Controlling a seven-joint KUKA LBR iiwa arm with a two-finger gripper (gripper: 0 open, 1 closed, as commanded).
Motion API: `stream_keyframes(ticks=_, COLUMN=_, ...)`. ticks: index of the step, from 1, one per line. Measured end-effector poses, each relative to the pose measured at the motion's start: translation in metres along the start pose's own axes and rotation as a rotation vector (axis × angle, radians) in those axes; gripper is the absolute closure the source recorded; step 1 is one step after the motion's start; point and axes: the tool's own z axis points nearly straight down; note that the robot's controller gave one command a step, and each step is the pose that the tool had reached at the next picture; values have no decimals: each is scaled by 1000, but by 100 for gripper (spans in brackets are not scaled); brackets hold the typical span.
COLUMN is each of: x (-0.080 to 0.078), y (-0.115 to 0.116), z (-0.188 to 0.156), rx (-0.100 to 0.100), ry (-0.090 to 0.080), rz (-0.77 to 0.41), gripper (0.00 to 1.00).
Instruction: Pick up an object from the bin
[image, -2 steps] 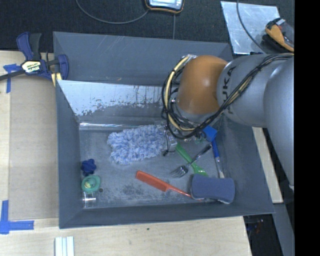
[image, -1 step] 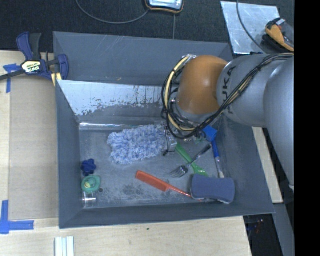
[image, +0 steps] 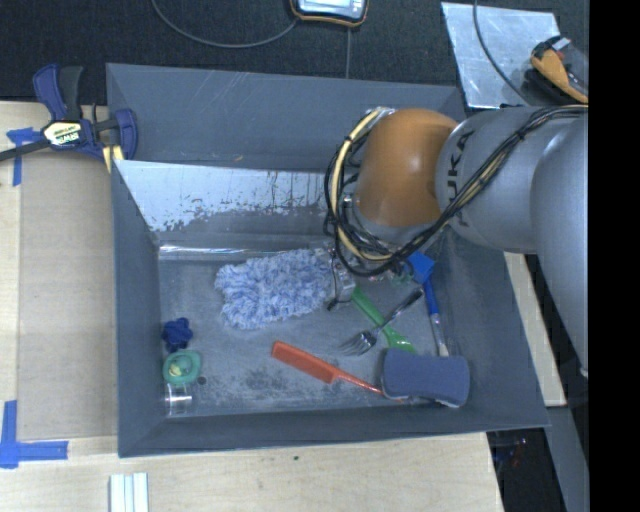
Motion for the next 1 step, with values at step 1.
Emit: stream_keyframes(ticks=1, x=0, y=0, z=-14, rx=0, ry=1, rz=0, gripper=100)
